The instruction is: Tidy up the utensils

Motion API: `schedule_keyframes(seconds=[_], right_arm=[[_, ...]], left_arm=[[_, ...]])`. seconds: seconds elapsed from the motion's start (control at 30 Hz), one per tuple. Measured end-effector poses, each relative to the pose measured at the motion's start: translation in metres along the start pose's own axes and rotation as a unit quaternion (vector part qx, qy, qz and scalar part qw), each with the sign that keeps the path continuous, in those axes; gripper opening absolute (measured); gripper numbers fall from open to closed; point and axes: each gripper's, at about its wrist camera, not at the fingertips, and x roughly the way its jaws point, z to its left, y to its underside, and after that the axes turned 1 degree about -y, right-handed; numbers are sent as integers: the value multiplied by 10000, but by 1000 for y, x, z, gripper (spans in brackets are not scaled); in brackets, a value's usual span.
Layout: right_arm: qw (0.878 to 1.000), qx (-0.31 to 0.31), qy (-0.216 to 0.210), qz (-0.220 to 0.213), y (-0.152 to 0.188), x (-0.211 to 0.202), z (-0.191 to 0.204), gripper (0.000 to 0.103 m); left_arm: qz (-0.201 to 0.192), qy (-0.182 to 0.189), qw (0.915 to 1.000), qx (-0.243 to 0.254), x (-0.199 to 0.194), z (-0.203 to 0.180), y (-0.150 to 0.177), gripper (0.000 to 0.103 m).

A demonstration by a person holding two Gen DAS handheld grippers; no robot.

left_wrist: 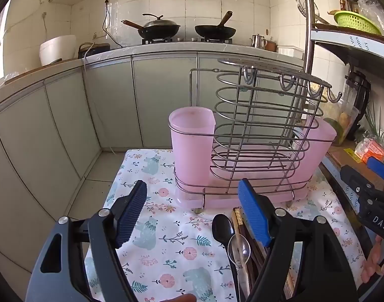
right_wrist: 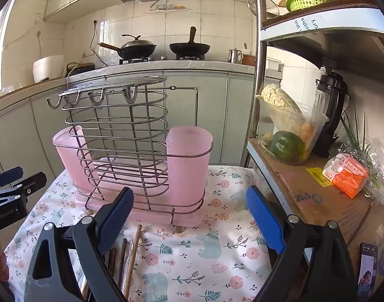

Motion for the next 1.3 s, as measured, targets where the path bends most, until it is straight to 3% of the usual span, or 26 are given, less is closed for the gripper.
schedule_keyframes(seconds=[1.3], right_arm=[[10000,14,1,18,-2,0,1,90]], left_arm=[[54,10,10000,-14,2,-1,4,75]])
